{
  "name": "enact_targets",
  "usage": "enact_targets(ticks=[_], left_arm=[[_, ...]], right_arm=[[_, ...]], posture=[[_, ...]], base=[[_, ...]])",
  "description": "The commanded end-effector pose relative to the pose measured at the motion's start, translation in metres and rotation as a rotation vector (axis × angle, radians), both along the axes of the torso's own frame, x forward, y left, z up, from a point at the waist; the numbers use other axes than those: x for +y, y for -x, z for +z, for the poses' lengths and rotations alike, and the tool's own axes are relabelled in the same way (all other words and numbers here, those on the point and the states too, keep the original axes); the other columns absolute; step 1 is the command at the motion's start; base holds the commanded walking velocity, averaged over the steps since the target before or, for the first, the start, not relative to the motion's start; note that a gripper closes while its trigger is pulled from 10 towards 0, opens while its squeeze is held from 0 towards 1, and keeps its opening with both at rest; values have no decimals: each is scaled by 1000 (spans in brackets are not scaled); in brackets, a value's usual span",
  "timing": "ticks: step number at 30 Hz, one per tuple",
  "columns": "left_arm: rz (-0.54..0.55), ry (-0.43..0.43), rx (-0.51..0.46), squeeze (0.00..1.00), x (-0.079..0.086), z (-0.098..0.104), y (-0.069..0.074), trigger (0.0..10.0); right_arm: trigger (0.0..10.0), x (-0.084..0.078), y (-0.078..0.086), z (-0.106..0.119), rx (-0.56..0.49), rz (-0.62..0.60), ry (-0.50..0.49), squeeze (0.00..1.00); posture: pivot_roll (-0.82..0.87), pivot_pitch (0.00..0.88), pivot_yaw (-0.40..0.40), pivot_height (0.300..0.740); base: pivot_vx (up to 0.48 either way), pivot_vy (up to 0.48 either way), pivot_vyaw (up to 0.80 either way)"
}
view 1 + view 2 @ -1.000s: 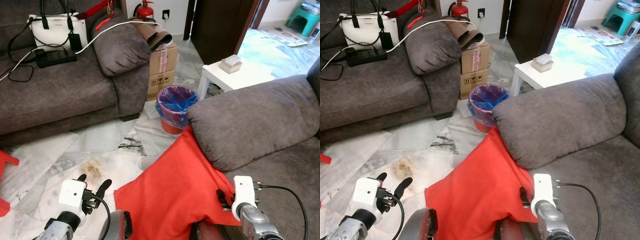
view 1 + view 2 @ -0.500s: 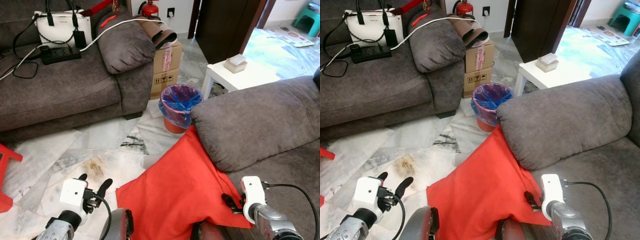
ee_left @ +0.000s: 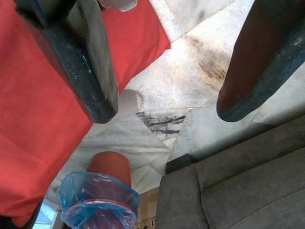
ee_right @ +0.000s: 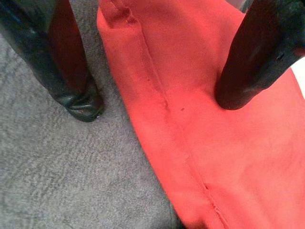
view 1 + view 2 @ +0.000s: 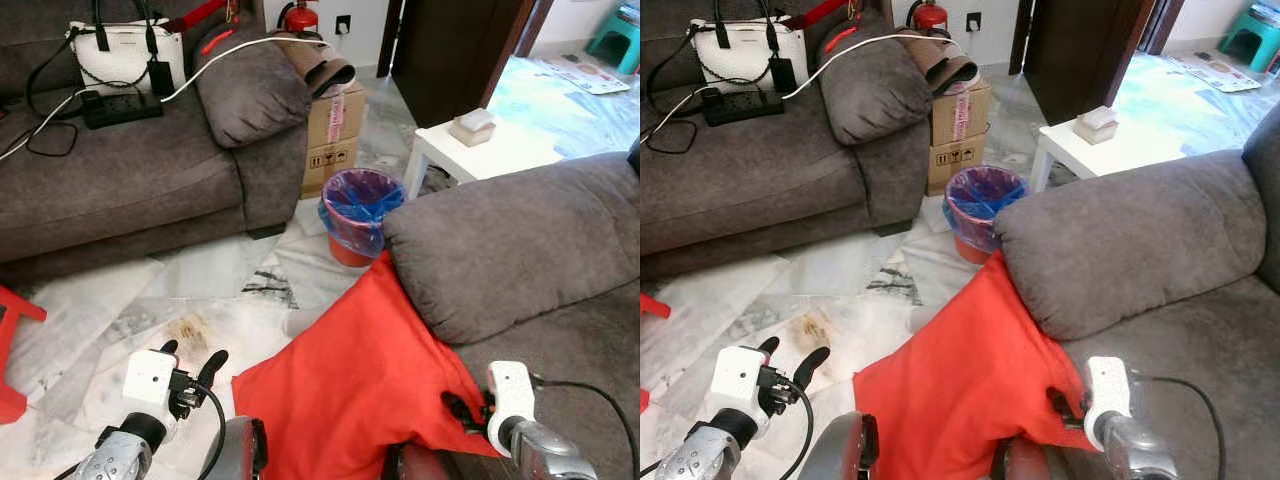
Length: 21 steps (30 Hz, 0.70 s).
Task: Move the pillow to the sofa from floor
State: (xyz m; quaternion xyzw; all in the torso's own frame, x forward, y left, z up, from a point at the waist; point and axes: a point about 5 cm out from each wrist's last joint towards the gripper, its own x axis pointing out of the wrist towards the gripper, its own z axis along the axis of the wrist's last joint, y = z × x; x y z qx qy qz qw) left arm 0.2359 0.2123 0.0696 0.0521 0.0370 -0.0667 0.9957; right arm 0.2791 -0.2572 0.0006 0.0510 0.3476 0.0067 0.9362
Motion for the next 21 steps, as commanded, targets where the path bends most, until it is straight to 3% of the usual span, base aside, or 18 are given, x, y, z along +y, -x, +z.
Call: enact_targets(ticks=[1,2,10,14,18,21], left_arm=[[2,12,32,0,0,-7,3,10000],[0,13,33,0,0,-7,3,10000],[-9,17,39,0,-1,-9,2,10000],[-13,20,38,0,-2,-9,1,10000],[-17,24,38,0,-3,-9,1,10000],[-19,26,38,0,-4,-9,0,10000]], right_arm=[[10000,-12,23,-16,113,-30,31,0],[10000,-17,34,-23,163,-20,53,0],[10000,-27,61,-37,305,62,132,0],[10000,-19,63,-40,332,123,88,0],[10000,-3,69,-47,356,280,31,0],[10000,0,73,-49,376,309,11,0]], posture=[[167,183,-12,583],[165,183,-13,583],[155,185,-14,583],[155,184,-13,583],[155,181,-15,583],[152,179,-14,583]], base=[[0,0,0],[0,0,0],[0,0,0],[0,0,0],[0,0,0],[0,0,0]])
